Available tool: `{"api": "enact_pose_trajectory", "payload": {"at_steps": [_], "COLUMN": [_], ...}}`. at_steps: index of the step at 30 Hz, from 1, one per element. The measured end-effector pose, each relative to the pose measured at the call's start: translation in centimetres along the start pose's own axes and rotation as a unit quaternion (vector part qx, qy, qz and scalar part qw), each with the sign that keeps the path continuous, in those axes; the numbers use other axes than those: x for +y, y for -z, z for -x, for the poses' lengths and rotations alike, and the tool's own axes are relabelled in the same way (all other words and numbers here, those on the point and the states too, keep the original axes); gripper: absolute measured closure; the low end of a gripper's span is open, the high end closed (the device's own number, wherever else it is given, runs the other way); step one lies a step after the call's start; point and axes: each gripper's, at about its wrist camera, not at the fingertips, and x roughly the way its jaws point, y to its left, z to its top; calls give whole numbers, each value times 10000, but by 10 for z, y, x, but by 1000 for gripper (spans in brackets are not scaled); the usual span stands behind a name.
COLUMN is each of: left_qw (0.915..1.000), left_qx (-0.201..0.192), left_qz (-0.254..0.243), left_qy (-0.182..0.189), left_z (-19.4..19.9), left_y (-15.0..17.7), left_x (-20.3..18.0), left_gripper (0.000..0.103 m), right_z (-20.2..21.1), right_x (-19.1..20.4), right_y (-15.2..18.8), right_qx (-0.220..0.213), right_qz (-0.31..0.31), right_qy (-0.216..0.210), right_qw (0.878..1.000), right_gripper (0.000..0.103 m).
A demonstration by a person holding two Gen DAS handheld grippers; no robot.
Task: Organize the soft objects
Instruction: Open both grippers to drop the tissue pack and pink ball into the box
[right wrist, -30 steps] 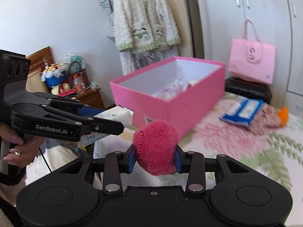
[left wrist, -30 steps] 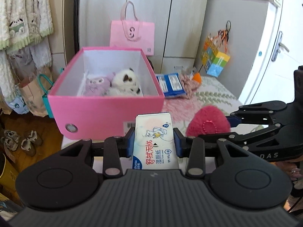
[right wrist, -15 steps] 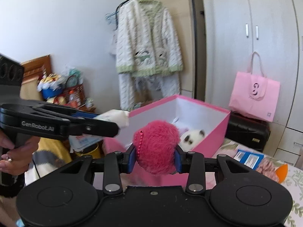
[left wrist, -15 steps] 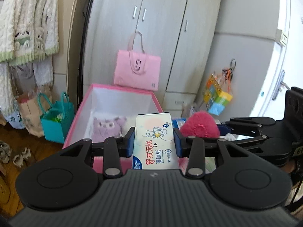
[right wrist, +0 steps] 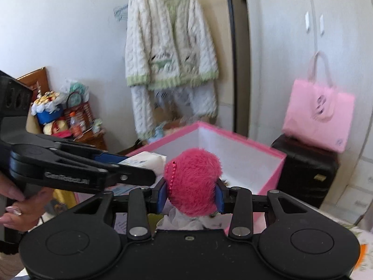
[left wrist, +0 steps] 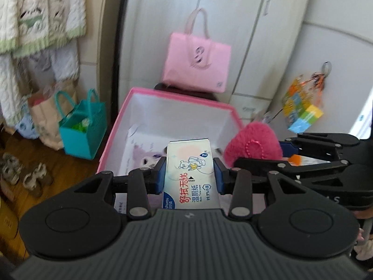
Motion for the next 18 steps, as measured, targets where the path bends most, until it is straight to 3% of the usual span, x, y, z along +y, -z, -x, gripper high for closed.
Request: {"api": "enact_pose_trajectory", "payload": {"at_steps": [4,7,9,18], "left_qw": [9996,9995,9994,9990], "left_qx": [186,129,35,-149], "left_qz": [125,-17,-90,-358], "left_qy": [-185,-297,-342,-224], "left_z": [-11,-10,-4,43], "left_y": [2,3,3,7], "left_x": [7,5,3,-6], "left_gripper": [63,53,50,39], "right_z": [-17,-22,-20,38], "right_x": [-2,2,5,6], "right_y": [7,9,11,16], "right_qx": [290,404,338,-11], "right_qz": [38,190,241,124], "right_qy": [-177,-192,-117,56], "right_qw": [9994,9988,9991,9999], "right_gripper": [57,49,40,34]}}
